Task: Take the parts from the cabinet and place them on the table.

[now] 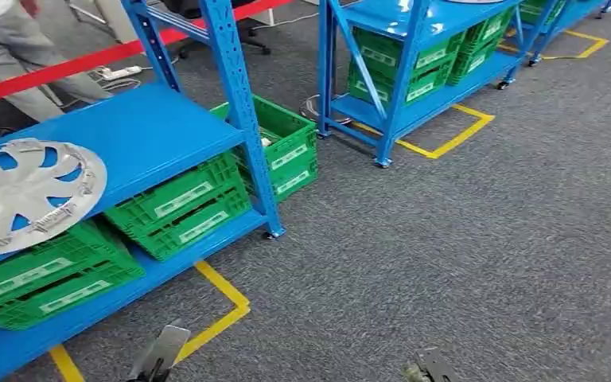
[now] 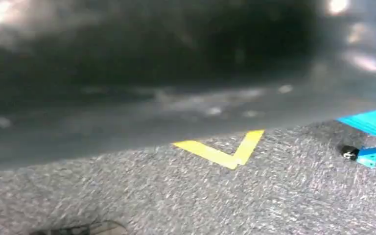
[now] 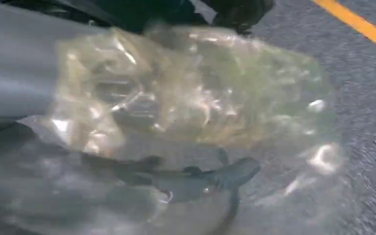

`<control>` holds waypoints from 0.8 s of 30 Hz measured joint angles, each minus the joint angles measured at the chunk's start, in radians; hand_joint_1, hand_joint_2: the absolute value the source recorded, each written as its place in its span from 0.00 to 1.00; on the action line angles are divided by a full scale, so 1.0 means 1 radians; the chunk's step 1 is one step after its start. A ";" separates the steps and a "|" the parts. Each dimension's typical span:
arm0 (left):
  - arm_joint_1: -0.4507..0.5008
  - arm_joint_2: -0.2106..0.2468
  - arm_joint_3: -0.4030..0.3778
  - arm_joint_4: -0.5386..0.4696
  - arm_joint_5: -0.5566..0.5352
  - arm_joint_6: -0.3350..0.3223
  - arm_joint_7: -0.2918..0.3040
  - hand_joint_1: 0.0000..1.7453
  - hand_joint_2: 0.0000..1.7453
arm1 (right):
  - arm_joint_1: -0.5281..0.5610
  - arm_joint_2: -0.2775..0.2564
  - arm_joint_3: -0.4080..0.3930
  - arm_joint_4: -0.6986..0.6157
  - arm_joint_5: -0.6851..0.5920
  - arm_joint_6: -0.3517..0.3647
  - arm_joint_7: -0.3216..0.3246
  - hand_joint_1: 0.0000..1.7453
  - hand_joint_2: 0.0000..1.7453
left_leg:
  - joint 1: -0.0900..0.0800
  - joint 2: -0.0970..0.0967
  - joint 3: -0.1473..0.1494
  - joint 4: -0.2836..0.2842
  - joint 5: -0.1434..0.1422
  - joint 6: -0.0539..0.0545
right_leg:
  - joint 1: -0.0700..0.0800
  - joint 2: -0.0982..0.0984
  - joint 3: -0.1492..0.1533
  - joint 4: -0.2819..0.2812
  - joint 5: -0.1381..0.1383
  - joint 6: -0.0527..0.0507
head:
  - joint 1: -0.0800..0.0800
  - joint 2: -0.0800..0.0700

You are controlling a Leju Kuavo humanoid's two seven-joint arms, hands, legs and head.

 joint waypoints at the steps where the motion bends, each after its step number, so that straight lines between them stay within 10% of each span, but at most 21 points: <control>1: 0.003 0.005 -0.002 0.000 0.002 0.003 0.000 0.00 0.00 | 0.000 0.002 0.000 0.000 0.000 0.000 0.000 0.00 0.00 | 0.000 -0.013 -0.006 0.003 0.002 -0.005 | -0.007 -0.016 -0.003 -0.003 0.006 -0.010 | 0.003 0.000; 4: 0.001 0.005 -0.007 0.000 0.003 0.005 0.000 0.00 0.00 | 0.002 -0.001 0.000 0.000 0.002 0.001 -0.003 0.00 0.00 | -0.001 0.098 -0.062 0.133 -0.095 -0.017 | -0.001 -0.058 -0.010 -0.003 0.012 -0.029 | -0.014 0.000; 7: 0.001 0.002 -0.012 0.000 0.004 0.006 0.000 0.00 0.00 | 0.009 -0.001 0.000 0.000 0.003 0.002 -0.003 0.00 0.00 | 0.002 0.117 -0.137 0.326 -0.164 -0.022 | 0.006 -0.106 -0.013 -0.002 0.011 -0.031 | -0.014 0.000; 10: 0.003 0.002 -0.013 0.000 0.006 0.008 0.000 0.00 0.00 | 0.005 -0.001 0.000 0.000 0.003 0.002 -0.005 0.00 0.00 | 0.000 0.129 -0.046 0.174 -0.062 -0.011 | 0.011 -0.143 -0.008 -0.002 0.007 -0.032 | -0.014 0.000; 12: 0.000 0.002 -0.013 0.000 0.010 0.013 0.000 0.00 0.00 | 0.004 -0.001 0.000 0.000 0.005 0.002 -0.008 0.00 0.00 | -0.016 0.204 0.035 0.036 -0.047 0.009 | 0.018 -0.166 -0.002 -0.002 0.000 -0.028 | -0.012 0.000; 16: 0.001 0.002 -0.014 0.000 0.012 0.014 0.000 0.00 0.00 | 0.000 -0.001 0.000 0.000 0.006 0.003 -0.010 0.00 0.00 | -0.022 0.171 0.029 0.012 -0.049 0.032 | 0.024 -0.215 0.008 -0.006 -0.007 -0.009 | -0.014 0.000; 17: 0.003 0.000 -0.014 0.000 0.012 0.014 0.000 0.00 0.00 | -0.002 -0.001 0.000 -0.002 0.007 0.003 -0.010 0.00 0.00 | -0.010 0.159 0.038 -0.001 -0.042 0.038 | 0.019 -0.194 -0.001 0.000 -0.020 -0.002 | -0.014 0.000; 19: -0.004 0.000 -0.016 0.000 0.014 0.014 0.000 0.00 0.00 | -0.005 -0.002 0.000 -0.002 0.009 0.003 -0.011 0.00 0.00 | -0.007 0.136 0.035 -0.003 -0.038 0.048 | 0.015 -0.089 -0.051 0.106 -0.076 0.003 | -0.002 0.000; 22: -0.006 -0.002 -0.024 0.000 0.013 0.012 0.000 0.00 0.00 | 0.006 -0.003 0.000 -0.002 0.013 0.003 -0.010 0.00 0.00 | -0.007 0.093 0.033 -0.001 -0.038 0.048 | 0.011 -0.065 -0.173 0.316 -0.136 0.009 | -0.001 0.000; 24: -0.004 -0.002 -0.030 0.001 0.013 0.012 -0.001 0.00 0.00 | 0.007 -0.003 0.000 -0.002 0.014 0.004 -0.010 0.00 0.00 | -0.007 0.064 0.035 0.000 -0.038 0.047 | 0.009 -0.063 -0.166 0.256 -0.063 0.010 | -0.001 0.000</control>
